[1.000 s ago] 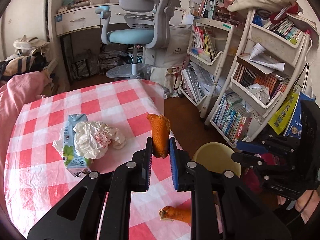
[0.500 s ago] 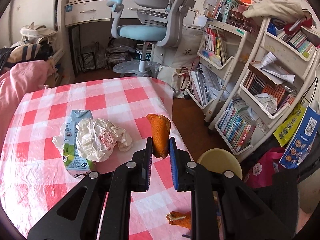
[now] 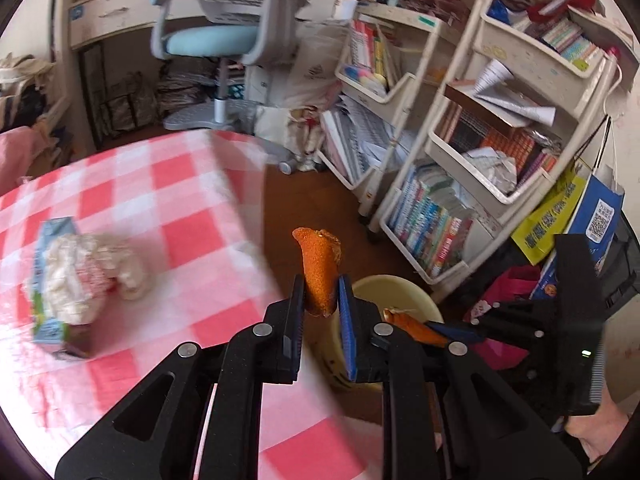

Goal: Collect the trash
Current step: 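Open both grippers over the yellow bin to drop the snacks, then move both grippers back over the table and lower the left gripper onto the juice carton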

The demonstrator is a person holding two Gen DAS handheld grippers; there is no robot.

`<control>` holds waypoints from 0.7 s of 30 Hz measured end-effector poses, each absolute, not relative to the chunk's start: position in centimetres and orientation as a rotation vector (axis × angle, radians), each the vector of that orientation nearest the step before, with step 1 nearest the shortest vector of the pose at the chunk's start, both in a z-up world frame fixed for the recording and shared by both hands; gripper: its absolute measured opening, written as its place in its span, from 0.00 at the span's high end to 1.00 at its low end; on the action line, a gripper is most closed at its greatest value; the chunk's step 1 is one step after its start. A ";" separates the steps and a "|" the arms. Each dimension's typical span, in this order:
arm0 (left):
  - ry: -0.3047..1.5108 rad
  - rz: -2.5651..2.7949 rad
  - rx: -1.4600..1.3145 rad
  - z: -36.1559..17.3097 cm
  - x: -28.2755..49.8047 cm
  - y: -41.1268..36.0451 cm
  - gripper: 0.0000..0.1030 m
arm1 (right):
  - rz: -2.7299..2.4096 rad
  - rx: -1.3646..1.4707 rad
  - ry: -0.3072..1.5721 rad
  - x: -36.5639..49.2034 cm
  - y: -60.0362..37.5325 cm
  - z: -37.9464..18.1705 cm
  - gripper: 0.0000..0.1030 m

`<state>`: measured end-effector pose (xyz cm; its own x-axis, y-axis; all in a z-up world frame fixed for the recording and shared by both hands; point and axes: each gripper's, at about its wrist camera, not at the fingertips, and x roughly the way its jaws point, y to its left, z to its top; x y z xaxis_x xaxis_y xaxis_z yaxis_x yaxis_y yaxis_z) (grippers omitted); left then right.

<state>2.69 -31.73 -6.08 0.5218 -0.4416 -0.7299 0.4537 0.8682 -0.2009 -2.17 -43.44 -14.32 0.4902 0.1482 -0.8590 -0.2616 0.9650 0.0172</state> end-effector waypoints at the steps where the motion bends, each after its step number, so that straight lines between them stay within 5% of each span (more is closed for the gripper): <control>1: 0.888 -0.550 0.015 -6.7 3.0 -33.0 0.85 | 0.214 -0.106 1.059 -1.8 -44.3 -15.0 0.62; 4: 0.980 -0.609 0.006 -8.8 4.1 -36.6 0.83 | 0.087 -0.084 1.065 -1.6 -46.5 -15.1 0.50; 10: 0.948 -0.613 0.073 -7.0 2.9 -36.7 0.48 | 0.003 -0.001 0.966 -2.2 -47.9 -13.1 0.41; 16: 0.783 -0.403 0.108 -2.1 1.1 -27.8 0.22 | 0.244 -0.040 0.807 -2.1 -42.6 -10.3 0.25; 21: 0.786 -0.180 -0.116 -2.1 1.1 -17.3 0.19 | 0.467 -0.161 0.793 -2.1 -35.4 -9.6 0.19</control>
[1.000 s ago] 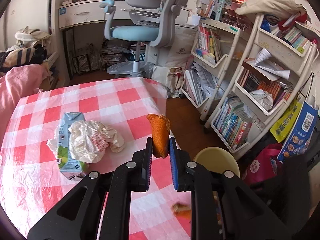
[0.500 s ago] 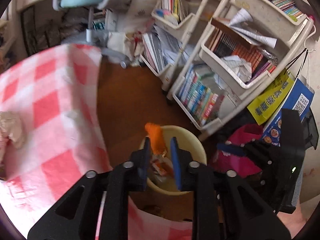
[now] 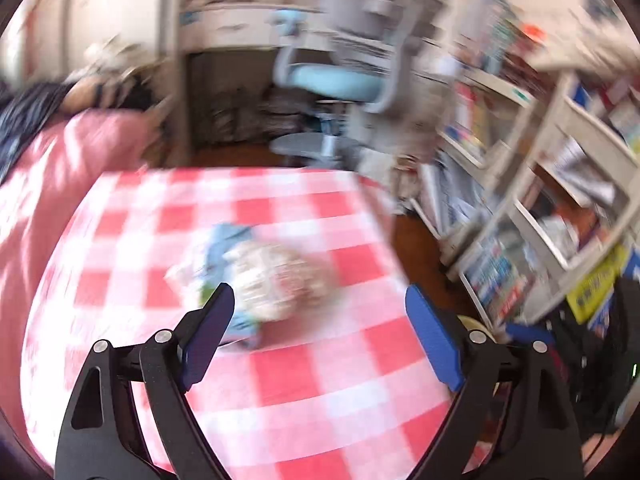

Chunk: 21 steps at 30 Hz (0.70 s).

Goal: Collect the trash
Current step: 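Move both grippers back over the table and lower the left gripper onto the juice carton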

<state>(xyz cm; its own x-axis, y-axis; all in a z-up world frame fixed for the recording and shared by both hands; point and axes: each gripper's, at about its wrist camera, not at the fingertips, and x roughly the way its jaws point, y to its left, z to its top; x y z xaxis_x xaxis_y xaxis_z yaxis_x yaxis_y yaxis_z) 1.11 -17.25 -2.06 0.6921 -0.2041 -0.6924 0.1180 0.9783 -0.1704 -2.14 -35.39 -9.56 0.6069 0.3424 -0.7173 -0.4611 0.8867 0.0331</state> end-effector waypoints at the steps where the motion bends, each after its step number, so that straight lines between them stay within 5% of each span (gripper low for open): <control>1: 0.821 -0.131 -0.153 -2.4 1.5 -15.3 0.19 | 0.483 -0.187 0.791 -2.0 -34.3 -9.5 0.19; 11: 0.899 -0.001 -0.334 -5.4 5.6 -3.0 0.19 | 0.363 -0.298 0.756 5.1 -25.6 -8.9 0.18; 21: 0.991 -0.140 -0.363 -8.3 9.7 -3.1 0.17 | 0.457 -0.399 0.771 9.4 -20.9 -11.7 0.18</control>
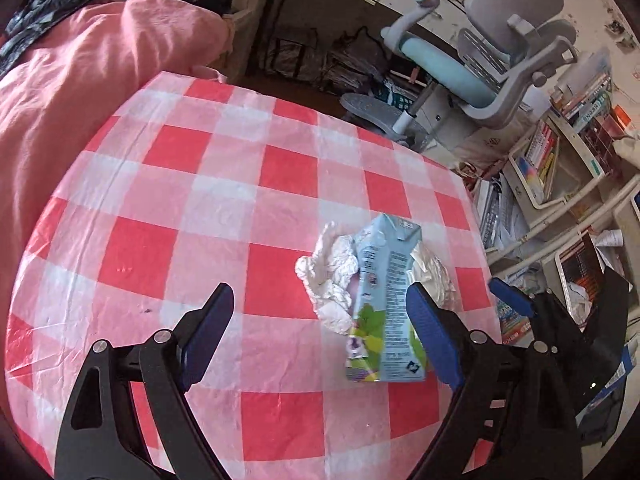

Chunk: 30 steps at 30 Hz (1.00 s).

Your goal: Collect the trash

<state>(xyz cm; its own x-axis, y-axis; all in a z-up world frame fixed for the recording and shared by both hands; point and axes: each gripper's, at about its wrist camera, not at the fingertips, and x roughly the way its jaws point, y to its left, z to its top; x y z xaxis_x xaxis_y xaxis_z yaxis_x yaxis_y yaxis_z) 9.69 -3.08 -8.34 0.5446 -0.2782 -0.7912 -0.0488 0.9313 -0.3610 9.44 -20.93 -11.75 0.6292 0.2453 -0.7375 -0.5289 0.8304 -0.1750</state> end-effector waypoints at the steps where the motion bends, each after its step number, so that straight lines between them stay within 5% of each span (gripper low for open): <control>1: 1.009 -0.162 -0.370 -8.7 10.1 -3.3 0.17 | 0.498 -0.387 0.770 9.5 -20.5 -11.9 0.18; 3: 1.045 -0.203 -0.392 -9.4 10.7 -3.4 0.17 | 0.583 -0.369 0.772 9.5 -19.4 -12.2 0.20; 8: 1.146 -0.213 -0.379 -10.5 10.3 -2.4 0.17 | 0.795 -0.315 0.840 8.2 -17.0 -12.3 0.62; 11: 1.119 -0.174 -0.375 -9.8 9.3 -0.4 0.17 | 0.831 -0.313 0.848 6.5 -16.8 -11.3 0.68; 20: 0.994 -0.108 -0.183 -7.5 8.2 0.1 0.17 | 0.689 -0.295 0.976 4.2 -22.1 -10.6 0.69; 25: 0.960 -0.139 0.132 -8.0 8.3 -5.7 0.17 | 0.676 -0.299 1.044 4.0 -23.2 -12.3 0.47; 30: 0.946 -0.098 0.267 -9.0 9.3 -8.1 0.17 | 0.693 -0.328 1.038 3.9 -22.5 -12.3 0.39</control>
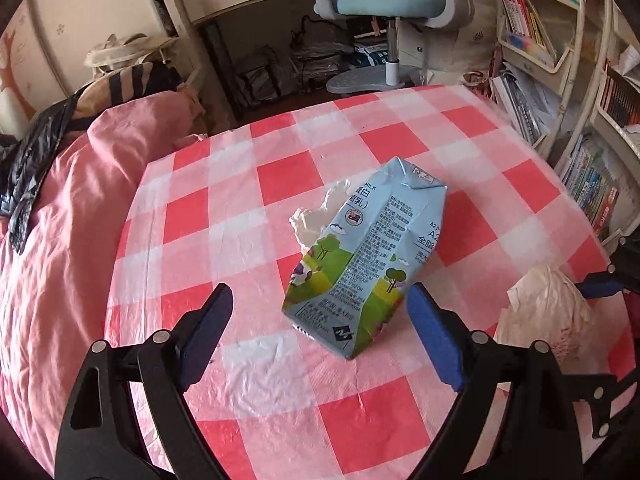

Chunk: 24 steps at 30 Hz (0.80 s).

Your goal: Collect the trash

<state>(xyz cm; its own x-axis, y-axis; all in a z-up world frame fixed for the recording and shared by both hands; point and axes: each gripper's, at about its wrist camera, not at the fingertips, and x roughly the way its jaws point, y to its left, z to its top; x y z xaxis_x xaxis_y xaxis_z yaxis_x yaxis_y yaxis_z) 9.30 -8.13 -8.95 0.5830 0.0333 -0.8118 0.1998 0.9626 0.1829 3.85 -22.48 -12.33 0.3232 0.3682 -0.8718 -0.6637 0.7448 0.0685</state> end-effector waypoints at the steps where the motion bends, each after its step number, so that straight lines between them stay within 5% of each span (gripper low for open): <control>1: 0.951 -0.099 0.271 -9.2 9.7 -8.3 0.17 | 0.694 -0.332 1.036 3.9 -22.3 -12.3 0.38; 3: 0.971 -0.105 0.268 -9.8 10.4 -8.5 0.19 | 0.692 -0.341 1.033 3.9 -22.3 -12.2 0.38; 4: 0.991 -0.120 0.256 -10.1 10.7 -8.5 0.30 | 0.692 -0.342 1.033 4.0 -22.2 -12.2 0.38; 7: 1.018 -0.150 0.207 -10.2 10.9 -7.9 0.45 | 0.684 -0.341 1.040 4.5 -22.4 -12.5 0.38; 17: 0.903 -0.181 -0.131 -4.0 4.8 1.3 0.48 | 0.714 -0.352 1.009 2.8 -21.2 -11.3 0.38; 24: 1.107 -0.179 0.079 -8.4 0.3 3.5 0.44 | 0.695 -0.396 1.016 0.6 -19.7 -11.4 0.31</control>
